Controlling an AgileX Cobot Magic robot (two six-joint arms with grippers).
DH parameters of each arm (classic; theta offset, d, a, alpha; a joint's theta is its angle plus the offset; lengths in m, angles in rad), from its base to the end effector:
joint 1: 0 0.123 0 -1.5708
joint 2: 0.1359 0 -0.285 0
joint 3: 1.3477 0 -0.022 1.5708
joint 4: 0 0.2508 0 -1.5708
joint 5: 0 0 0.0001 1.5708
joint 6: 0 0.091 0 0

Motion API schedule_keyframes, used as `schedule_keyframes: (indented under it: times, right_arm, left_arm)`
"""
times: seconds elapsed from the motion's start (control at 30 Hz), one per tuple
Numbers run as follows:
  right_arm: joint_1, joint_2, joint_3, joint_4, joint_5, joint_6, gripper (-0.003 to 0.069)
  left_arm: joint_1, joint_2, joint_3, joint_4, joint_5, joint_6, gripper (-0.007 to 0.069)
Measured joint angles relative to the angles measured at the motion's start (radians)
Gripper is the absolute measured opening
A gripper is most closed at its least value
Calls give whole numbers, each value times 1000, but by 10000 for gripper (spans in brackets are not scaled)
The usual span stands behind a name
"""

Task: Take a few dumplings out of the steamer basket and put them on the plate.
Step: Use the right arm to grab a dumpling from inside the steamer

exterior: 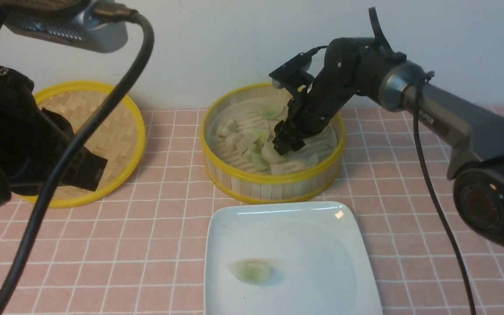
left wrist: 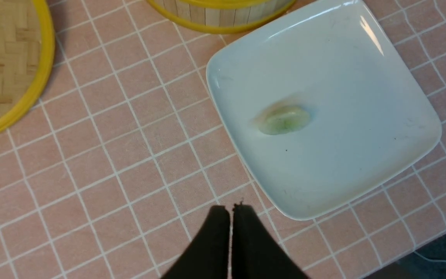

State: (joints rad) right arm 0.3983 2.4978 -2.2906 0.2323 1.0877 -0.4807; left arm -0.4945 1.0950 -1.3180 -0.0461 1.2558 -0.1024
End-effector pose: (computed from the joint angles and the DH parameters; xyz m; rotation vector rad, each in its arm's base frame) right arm 0.4842 0.2239 0.1705 -1.0844 2.5345 0.2910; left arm 0.1656 -0.0938 0.4154 0.4949 2.4929 -0.3004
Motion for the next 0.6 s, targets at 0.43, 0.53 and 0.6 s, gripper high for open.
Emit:
schedule_keyframes:
  times: [0.43,0.53,0.6]
  right_arm:
    - [9,-95,-159,-68,163,216,118]
    - [9,-179,-113,-68,161,241,117]
    - [9,-345,56,-55,160,252,116]
  left_arm:
    - [2,0,0,26,0,0,-6]
    - [2,0,0,27,0,0,-6]
    - [2,0,0,27,0,1,-6]
